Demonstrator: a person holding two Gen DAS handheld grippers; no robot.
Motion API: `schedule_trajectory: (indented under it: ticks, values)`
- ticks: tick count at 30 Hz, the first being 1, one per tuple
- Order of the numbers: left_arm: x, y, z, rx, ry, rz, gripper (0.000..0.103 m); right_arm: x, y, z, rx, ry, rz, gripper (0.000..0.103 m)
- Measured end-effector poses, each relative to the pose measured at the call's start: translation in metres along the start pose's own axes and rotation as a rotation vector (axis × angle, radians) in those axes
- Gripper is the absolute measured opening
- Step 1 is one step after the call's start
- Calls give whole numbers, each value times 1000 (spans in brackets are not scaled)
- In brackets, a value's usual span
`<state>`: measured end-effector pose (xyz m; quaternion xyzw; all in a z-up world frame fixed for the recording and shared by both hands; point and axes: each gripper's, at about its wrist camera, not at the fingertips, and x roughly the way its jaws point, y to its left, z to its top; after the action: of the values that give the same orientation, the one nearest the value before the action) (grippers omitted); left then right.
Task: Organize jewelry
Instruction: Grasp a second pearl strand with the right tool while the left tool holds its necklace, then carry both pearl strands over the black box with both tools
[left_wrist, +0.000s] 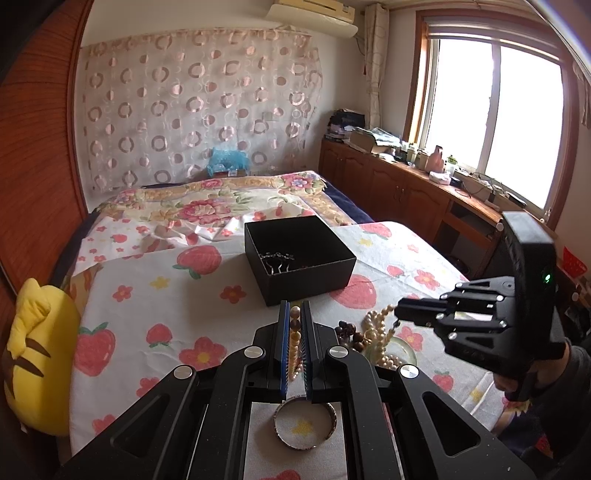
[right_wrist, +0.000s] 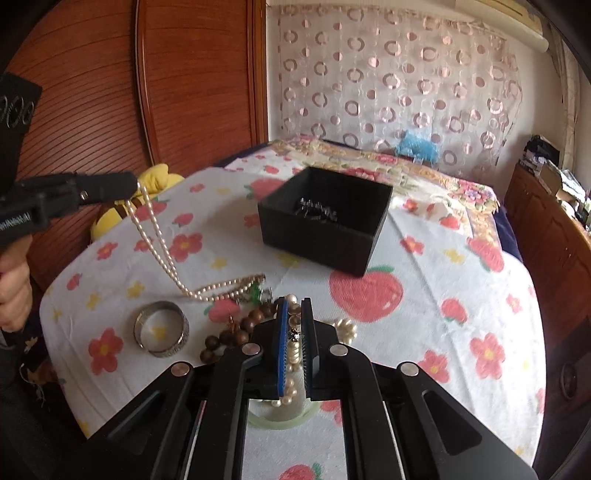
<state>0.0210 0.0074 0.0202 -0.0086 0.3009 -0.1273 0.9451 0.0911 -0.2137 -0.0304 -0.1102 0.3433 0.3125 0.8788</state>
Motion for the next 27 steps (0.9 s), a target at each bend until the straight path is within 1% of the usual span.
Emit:
schedule_trajectory:
  ticks: [11, 19, 27]
  values:
    - [0, 0, 1, -1, 1, 1, 5, -22, -6, 15, -2, -59, -23, 8]
    - [2, -1, 1, -7, -8, 0, 5, -46, -13, 34, -12, -118, -43, 8]
    - [-5, -5, 20, -3, -48, -2, 5, -67, -15, 57, -23, -178, -60, 8]
